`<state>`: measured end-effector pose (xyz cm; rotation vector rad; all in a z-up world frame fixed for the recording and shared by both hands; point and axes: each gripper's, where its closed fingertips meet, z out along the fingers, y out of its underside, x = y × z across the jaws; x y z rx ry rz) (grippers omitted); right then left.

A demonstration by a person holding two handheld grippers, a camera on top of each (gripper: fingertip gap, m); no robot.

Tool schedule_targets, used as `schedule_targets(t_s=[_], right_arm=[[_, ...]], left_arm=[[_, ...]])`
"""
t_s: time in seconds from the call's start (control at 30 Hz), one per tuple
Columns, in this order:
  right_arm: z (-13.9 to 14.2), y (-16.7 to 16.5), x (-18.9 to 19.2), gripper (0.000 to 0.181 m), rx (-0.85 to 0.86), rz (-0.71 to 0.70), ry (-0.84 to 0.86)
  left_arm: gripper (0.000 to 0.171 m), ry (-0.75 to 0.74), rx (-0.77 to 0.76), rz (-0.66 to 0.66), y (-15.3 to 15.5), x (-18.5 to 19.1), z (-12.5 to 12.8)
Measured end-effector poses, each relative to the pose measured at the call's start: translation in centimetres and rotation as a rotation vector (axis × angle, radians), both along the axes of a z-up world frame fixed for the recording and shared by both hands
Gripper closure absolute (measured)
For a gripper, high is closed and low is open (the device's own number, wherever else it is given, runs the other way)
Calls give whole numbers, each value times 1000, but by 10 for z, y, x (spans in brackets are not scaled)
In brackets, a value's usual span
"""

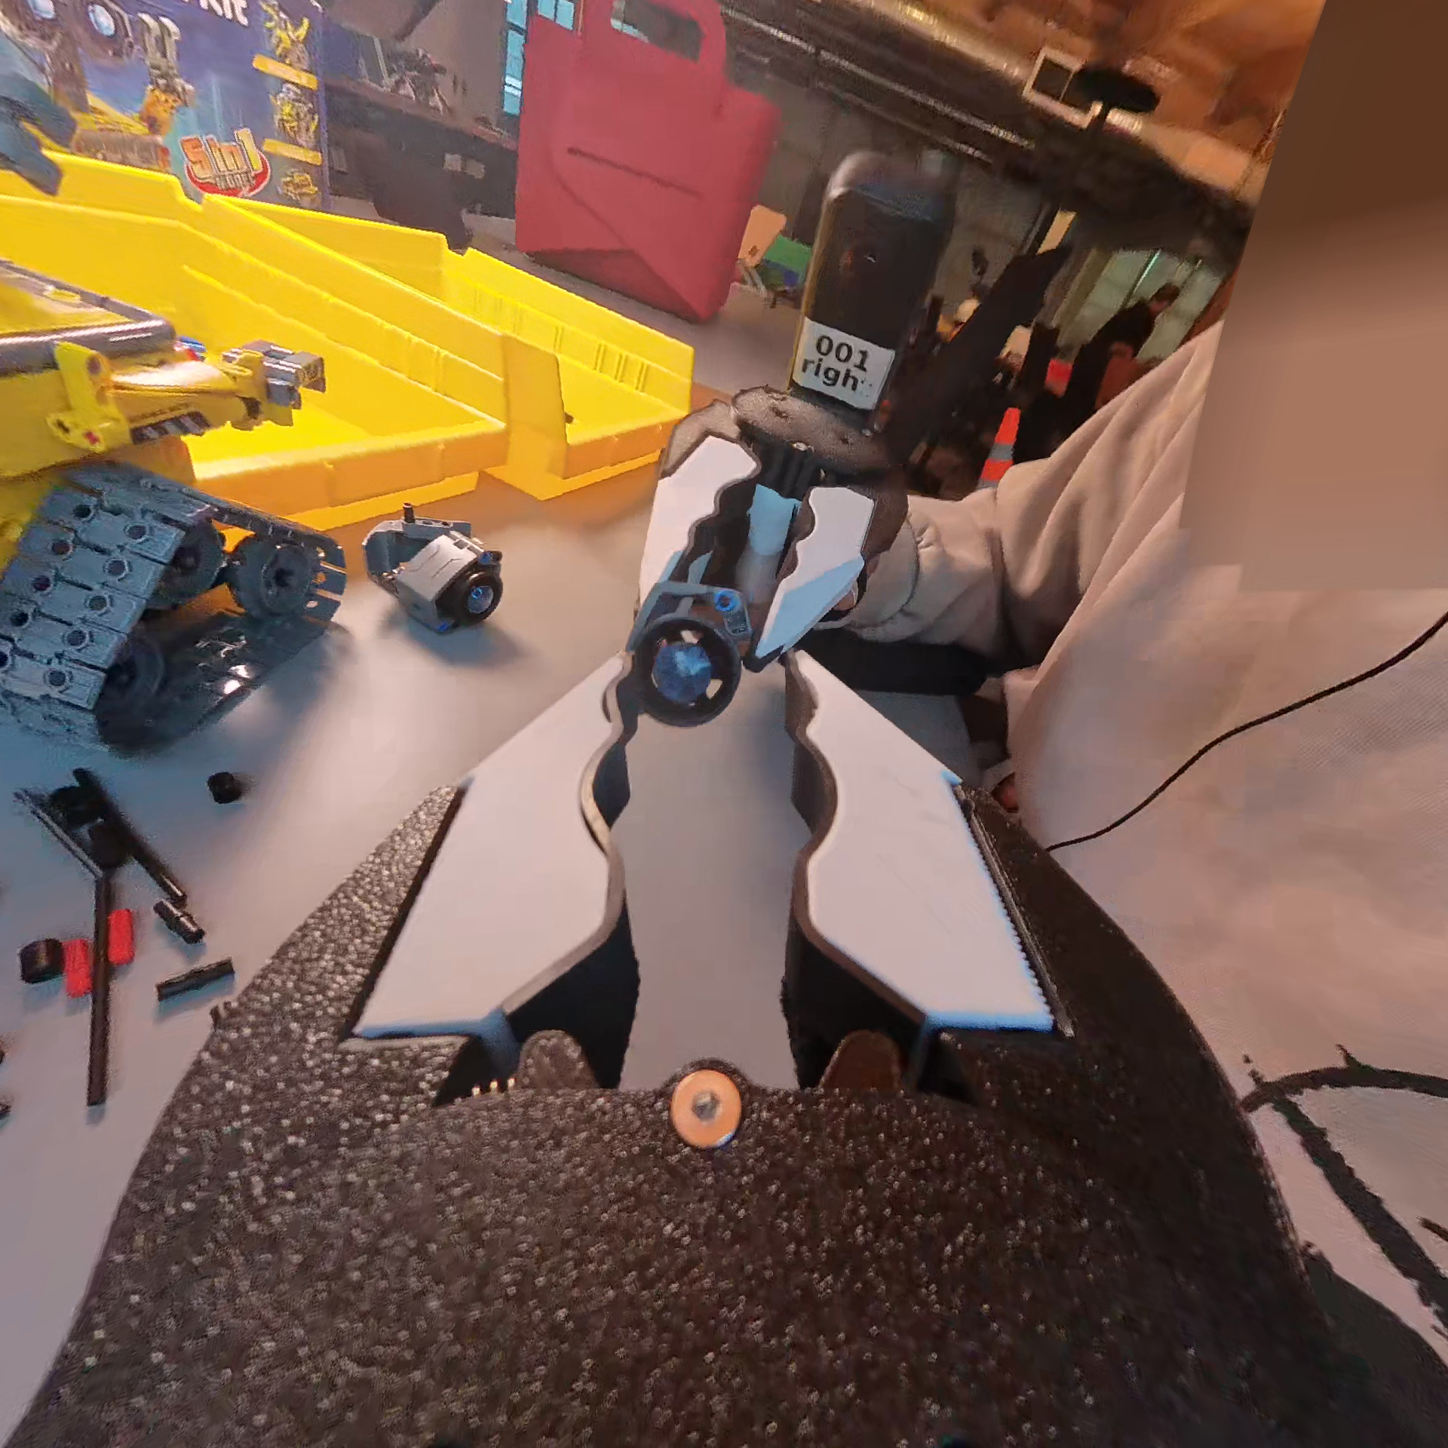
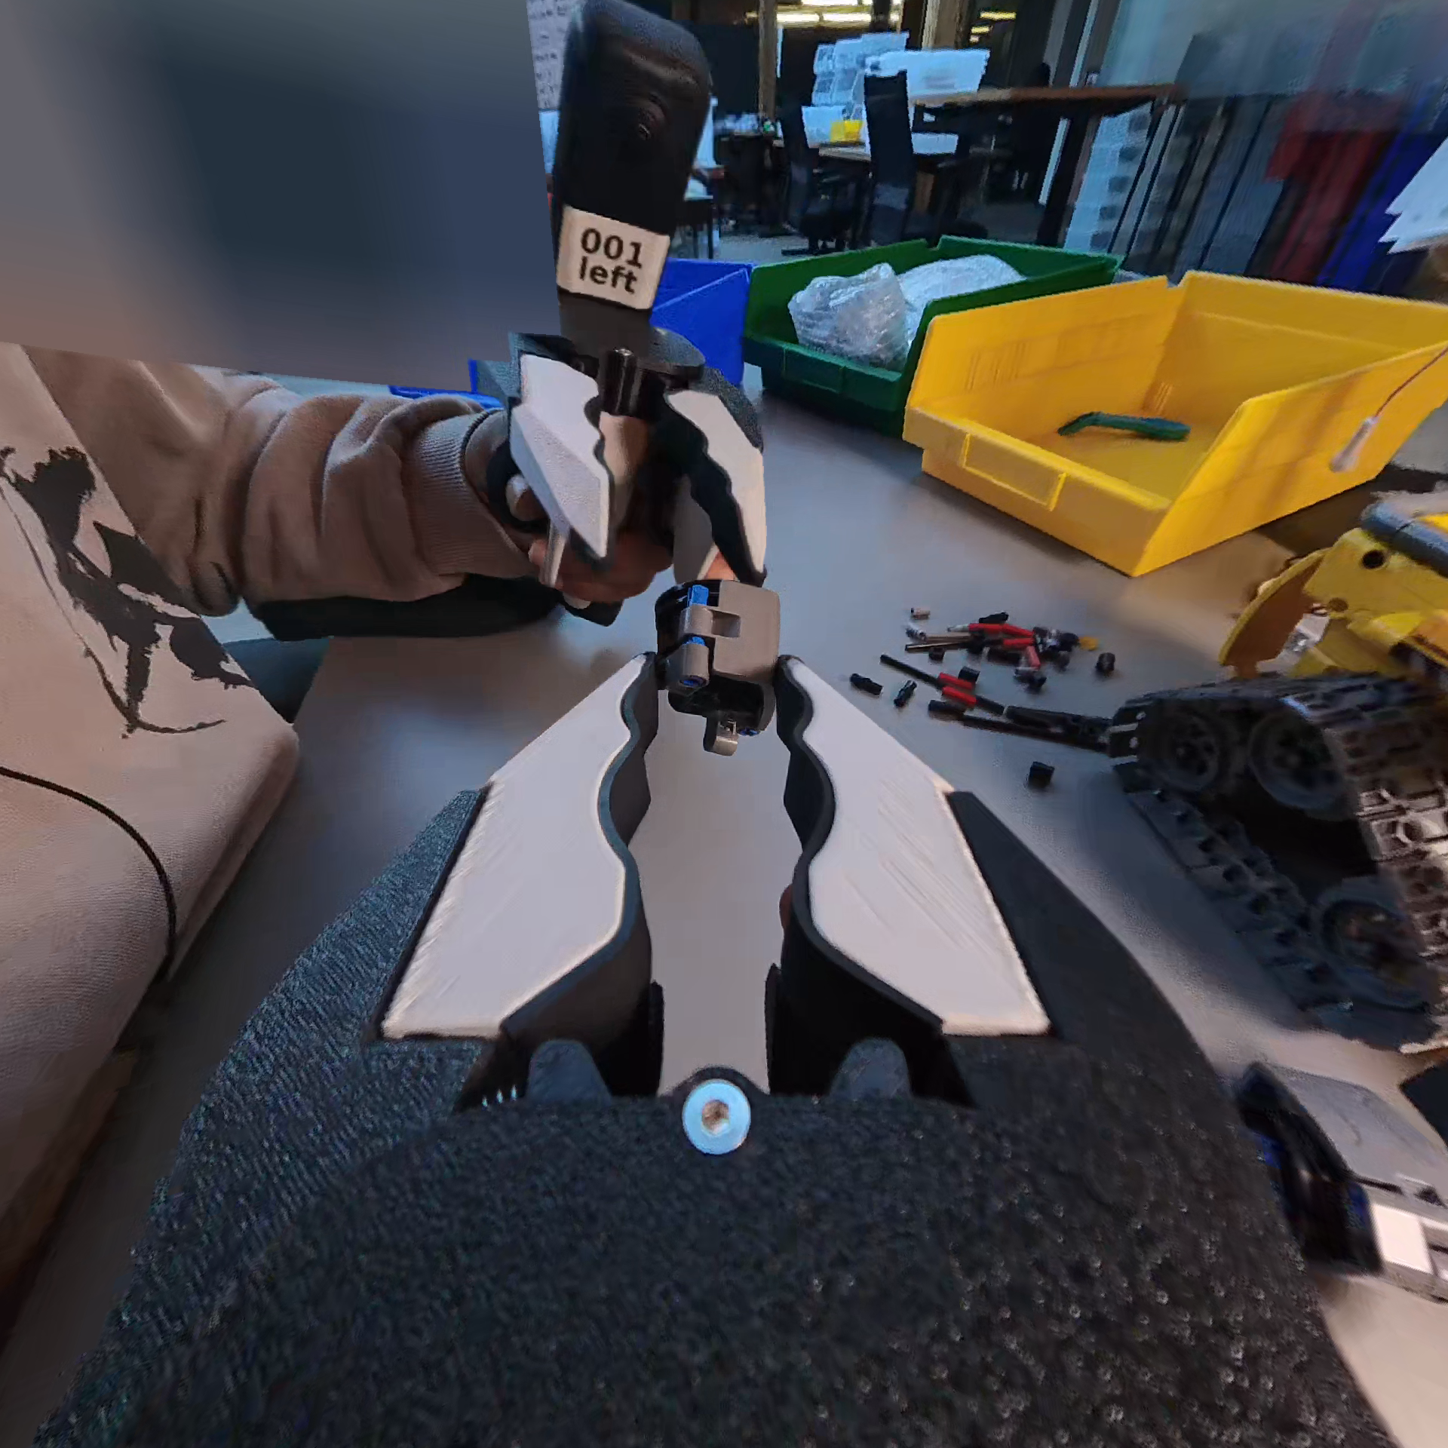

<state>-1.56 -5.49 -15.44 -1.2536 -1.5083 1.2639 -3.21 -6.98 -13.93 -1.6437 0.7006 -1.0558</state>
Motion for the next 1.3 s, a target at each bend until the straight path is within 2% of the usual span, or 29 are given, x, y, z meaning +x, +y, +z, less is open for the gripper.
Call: schedule_targets(t_s=[0.1,0.17,0.4,0.63,0.67,0.73,0.77,0.83,0.9,1.0,1.1,1.23,1.3], right_arm=[[-2,-10,-2,151,-28,32,-8],[0,-13,-3,151,-18,45,-2],[6,-21,-3,153,-69,101,24],[14,-28,4,155,-24,146,50],[15,-15,7,181,9,93,73],[24,21,29,181,-77,5,126],[20,19,29,181,7,-2,99],[12,-8,10,181,87,49,79],[11,-13,0,181,137,43,83],[3,6,4,163,158,-7,56],[0,10,8,162,124,-36,59],[-8,16,10,157,218,-64,21],[-15,14,10,155,217,-53,-7]], left_arm=[[132,111,31,23,1,10,-12],[138,164,51,18,-1,12,-16],[140,154,27,-14,-8,12,-12],[141,130,40,-42,-14,15,-1],[141,109,44,-43,-15,11,3],[142,-17,47,115,0,-40,25],[142,-19,59,135,-1,-50,26],[141,144,69,63,-4,-17,-2],[141,155,27,18,0,7,-14],[141,146,12,80,13,-5,-16],[141,190,-30,139,20,-14,-39],[141,423,51,187,25,-12,-61],[140,536,56,158,24,-5,-78]])
